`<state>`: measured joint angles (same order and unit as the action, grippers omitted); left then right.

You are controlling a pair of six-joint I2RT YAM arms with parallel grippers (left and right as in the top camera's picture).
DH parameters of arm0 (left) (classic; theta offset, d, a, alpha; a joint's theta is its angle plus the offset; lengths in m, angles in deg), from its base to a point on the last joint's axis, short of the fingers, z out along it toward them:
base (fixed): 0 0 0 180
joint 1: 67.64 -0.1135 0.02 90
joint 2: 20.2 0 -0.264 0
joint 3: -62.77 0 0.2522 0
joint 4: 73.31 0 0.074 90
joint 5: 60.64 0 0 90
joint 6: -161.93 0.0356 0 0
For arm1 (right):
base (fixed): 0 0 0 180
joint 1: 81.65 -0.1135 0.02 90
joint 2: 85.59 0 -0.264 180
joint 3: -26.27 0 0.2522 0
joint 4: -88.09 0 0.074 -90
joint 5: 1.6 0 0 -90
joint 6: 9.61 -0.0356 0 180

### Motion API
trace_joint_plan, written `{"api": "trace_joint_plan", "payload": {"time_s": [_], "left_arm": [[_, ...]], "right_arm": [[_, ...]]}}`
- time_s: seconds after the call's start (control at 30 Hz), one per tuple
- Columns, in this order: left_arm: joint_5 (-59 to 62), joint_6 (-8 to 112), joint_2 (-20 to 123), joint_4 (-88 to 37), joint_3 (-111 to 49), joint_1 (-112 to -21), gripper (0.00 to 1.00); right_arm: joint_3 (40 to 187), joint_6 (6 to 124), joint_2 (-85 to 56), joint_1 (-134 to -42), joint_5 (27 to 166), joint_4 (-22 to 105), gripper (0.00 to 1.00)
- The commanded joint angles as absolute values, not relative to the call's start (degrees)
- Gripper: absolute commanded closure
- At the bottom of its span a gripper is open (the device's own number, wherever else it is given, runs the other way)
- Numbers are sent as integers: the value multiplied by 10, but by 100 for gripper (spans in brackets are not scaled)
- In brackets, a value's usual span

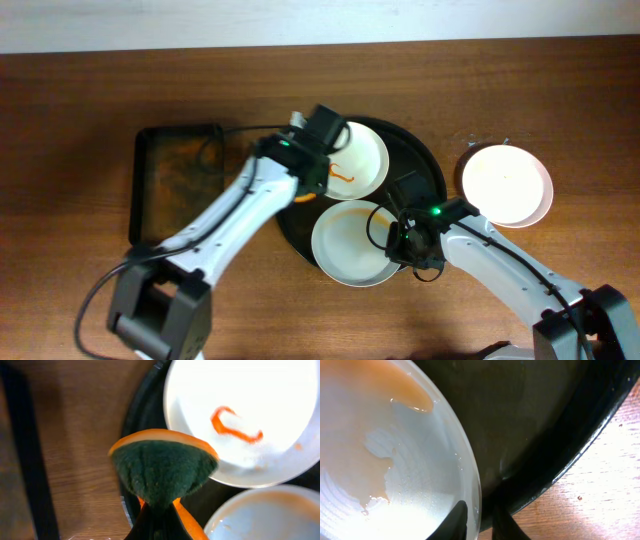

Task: Clean dirty plates on tray and stack at the side
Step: 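Scrub the lower plate with the sponge in the left gripper, then lift the plate and stack it on the right-side plate with the right gripper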

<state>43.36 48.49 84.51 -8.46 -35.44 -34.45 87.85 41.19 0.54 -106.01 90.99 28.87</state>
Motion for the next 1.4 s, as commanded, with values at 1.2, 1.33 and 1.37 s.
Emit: {"api": "trace_joint_plan", "payload": {"time_s": [1.2, 1.33, 1.37], "left_arm": [[347, 472, 794, -50, -367, -465, 100], [347, 472, 794, -50, -367, -465, 100], [347, 472, 794, -50, -367, -465, 100]], "right_arm": [[1015, 772, -85, -1129, 187, 282, 96], [1015, 772, -85, -1129, 186, 283, 96], [1015, 772, -85, -1129, 187, 283, 96]]}}
